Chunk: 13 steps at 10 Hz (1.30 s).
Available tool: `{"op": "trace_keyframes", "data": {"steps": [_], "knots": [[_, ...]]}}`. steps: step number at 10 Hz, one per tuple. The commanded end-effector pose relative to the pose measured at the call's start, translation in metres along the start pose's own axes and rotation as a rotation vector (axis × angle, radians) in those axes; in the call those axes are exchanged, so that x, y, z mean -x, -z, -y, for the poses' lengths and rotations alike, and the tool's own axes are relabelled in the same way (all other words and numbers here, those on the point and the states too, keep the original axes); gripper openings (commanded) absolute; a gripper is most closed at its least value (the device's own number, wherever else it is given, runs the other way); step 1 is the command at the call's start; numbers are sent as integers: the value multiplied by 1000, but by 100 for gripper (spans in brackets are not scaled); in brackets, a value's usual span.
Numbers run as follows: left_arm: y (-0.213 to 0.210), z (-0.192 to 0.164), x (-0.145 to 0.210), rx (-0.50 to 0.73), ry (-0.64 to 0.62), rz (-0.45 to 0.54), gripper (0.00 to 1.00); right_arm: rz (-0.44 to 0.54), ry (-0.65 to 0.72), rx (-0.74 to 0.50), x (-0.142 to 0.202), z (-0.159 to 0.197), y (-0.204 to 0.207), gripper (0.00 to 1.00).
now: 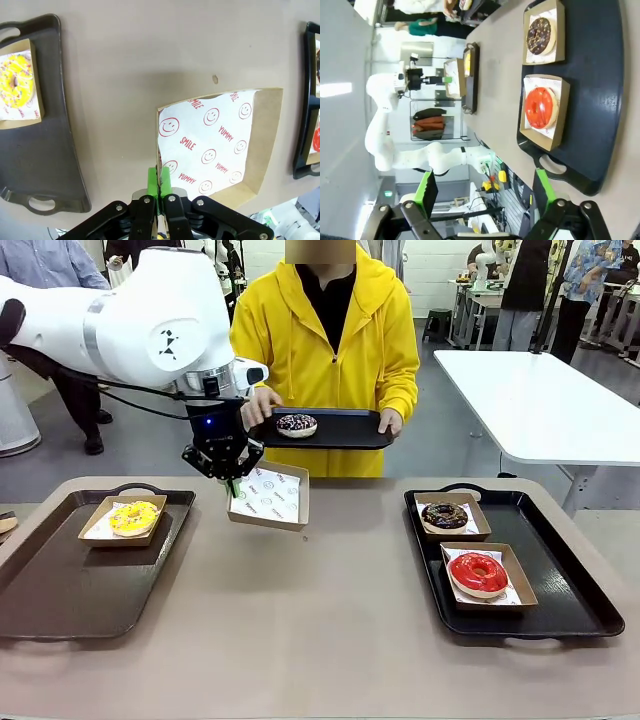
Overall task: Individually package the donuts and arrange them on the tray.
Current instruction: Place the picked Paper togo box on the Handle tray while simultaneously picking up another Paper togo box from the table with the other hand.
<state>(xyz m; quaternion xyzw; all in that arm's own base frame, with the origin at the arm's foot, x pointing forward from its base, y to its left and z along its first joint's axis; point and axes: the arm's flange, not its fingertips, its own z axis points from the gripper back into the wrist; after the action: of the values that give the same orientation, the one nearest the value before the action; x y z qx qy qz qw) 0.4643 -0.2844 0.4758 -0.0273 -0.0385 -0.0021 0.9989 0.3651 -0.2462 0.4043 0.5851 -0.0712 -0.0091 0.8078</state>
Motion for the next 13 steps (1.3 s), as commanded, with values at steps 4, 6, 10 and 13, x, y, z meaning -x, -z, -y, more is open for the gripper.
{"op": "trace_keyframes", "data": {"steps": [4,6,10,13], "knots": [[-14,5,-47,-17,7,29,0,61,-101,-78,8,32,-6,100],[-16,1,-62,-18,58,-1,0,39,-68,-58,10,32,-9,100],[-13,0,-52,3,14,20,0,39,-68,-58,10,32,-9,100],[-13,0,-52,3,14,20,0,39,-68,-58,10,32,-9,100]]}}
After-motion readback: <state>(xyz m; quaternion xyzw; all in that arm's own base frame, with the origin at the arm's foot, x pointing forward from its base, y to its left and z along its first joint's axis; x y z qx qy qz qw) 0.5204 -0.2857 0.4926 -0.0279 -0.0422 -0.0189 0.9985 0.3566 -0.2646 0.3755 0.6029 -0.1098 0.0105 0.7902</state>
